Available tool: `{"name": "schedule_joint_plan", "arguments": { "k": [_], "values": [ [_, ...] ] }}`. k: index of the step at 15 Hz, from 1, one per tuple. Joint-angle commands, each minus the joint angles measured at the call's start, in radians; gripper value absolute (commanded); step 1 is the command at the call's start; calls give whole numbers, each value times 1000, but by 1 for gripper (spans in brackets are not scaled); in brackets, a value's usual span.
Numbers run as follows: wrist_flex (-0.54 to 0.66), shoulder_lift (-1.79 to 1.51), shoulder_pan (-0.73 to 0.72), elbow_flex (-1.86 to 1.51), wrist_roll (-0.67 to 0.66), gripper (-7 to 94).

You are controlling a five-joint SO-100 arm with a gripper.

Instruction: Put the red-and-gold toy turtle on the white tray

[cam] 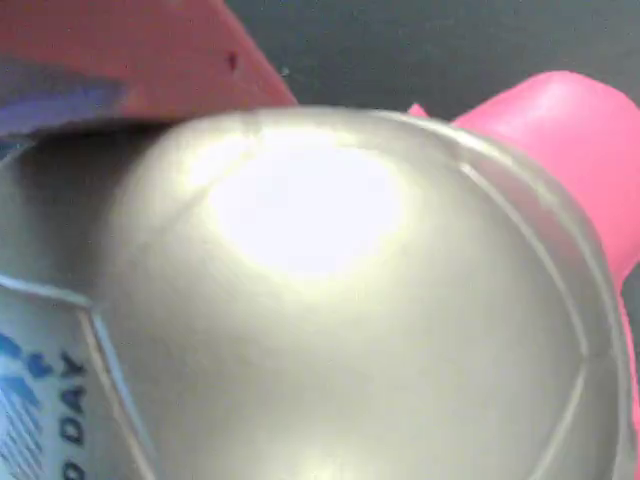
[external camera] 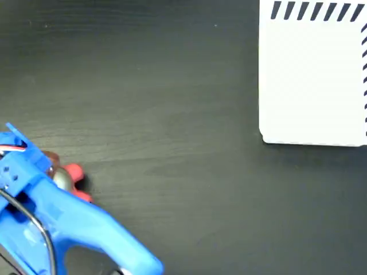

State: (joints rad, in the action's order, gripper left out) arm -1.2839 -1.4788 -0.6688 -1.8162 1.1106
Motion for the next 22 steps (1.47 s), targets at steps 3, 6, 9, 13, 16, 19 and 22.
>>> {"name": "schedule_joint_plan", "arguments": {
  "k": [3,6,9,13,16,19,22],
  "values": [
    [-75,-230,77,49,-242,0],
    [-198,-336,149,175,-440,0],
    [-420,-287,241,403,-666,0],
    [-497,-311,399,505,-989,0],
    [-512,-307,557,640,-1167,0],
    [-508,-247,726,759,-1230,0],
    [-413,-202,897,733,-1247,0]
  ]
}}
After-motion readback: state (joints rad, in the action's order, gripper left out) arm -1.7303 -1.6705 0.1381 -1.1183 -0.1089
